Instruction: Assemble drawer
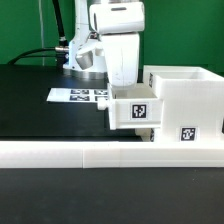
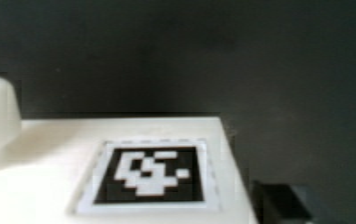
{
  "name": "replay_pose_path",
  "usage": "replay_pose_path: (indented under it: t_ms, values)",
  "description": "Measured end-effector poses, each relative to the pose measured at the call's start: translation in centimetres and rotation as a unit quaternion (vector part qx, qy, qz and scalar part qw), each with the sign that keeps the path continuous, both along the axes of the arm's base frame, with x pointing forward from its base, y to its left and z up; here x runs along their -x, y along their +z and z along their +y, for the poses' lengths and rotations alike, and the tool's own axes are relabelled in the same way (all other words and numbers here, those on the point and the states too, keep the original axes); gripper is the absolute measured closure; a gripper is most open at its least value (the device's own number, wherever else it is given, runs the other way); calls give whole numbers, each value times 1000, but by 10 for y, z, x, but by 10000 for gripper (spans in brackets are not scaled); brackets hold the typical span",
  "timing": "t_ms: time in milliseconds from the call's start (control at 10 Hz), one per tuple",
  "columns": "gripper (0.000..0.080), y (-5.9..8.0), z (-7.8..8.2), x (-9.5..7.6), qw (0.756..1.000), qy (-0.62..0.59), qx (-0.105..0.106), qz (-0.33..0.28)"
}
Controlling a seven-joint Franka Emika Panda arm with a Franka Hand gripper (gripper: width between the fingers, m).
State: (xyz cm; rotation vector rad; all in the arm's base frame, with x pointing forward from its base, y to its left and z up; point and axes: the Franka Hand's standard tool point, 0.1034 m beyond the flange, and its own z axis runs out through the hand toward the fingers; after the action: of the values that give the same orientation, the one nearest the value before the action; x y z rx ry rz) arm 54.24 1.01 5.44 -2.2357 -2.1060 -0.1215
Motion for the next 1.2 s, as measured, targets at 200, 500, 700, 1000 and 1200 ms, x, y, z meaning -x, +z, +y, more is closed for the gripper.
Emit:
replay_pose_path:
  t_ms: [200,500,700,1000,1200]
  values:
    - [383,0,0,0,1000,-1,0,0]
    - [155,4,1,-2,1000,-8,0,-3]
    - [150,25,-2,-5,1000,-15,8,1]
    - [150,63,-22,-16,1000,-10,22,17]
    - [150,61,-26,-15,1000,-12,21,18]
